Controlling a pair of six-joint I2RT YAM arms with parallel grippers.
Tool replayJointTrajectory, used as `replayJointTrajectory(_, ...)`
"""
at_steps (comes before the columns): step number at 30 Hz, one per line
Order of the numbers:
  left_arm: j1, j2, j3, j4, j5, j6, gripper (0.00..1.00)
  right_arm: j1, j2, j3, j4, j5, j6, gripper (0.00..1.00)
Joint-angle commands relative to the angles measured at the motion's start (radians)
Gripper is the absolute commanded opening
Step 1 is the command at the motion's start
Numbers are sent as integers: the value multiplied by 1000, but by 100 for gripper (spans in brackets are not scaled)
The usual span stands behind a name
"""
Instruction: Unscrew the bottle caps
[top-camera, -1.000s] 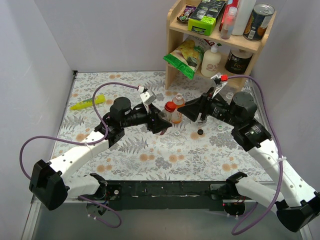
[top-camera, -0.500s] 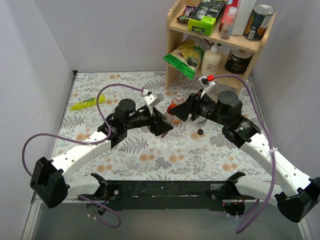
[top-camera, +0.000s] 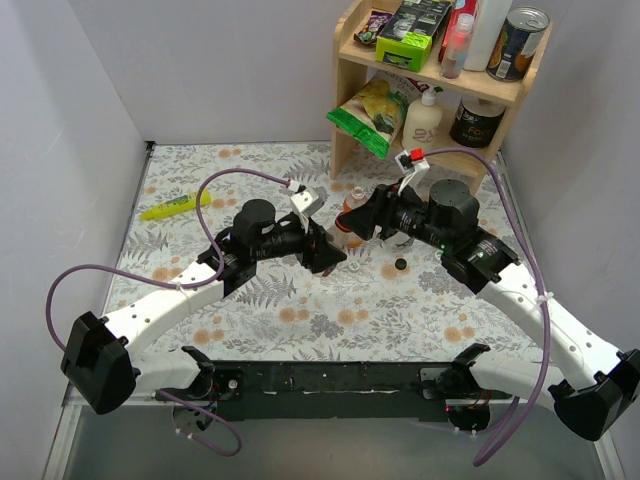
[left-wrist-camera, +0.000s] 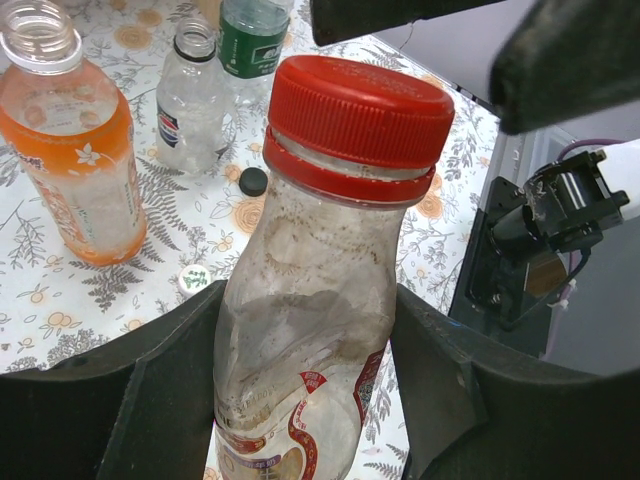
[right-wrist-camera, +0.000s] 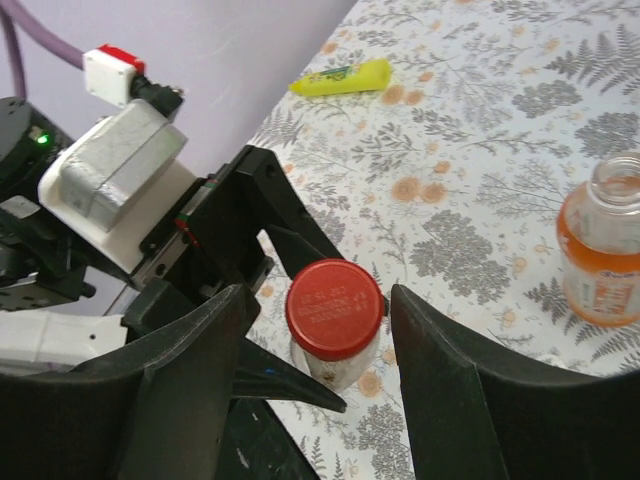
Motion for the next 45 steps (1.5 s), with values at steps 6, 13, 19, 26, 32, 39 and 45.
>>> replayJointTrajectory(6, -5, -30, 16, 30, -81, -10, 31, 16, -45, 12, -57, 98, -9, 67)
replayJointTrajectory(13, -7, -11, 21, 27, -64, -14, 31, 50, -23, 9, -12, 88, 5, 67)
replayJointTrajectory(19, -8, -7, 19, 27, -57, -14, 31, 62, 1, 19, 6, 82, 5, 67)
replayJointTrajectory(26, -25, 8, 24, 21, -54, -7, 30, 64, 21, 32, 28, 76, 5, 66)
replayJointTrajectory(32, -43, 22, 30, 4, -63, 1, 30, 64, 47, 58, 28, 65, -6, 64)
replayJointTrajectory(39, -45, 15, 28, 12, -54, -5, 30, 64, 54, 46, 17, 62, -9, 55)
replayJointTrajectory(45, -22, 12, 24, 38, 26, -26, 30, 64, 26, 38, -18, 85, -48, 32)
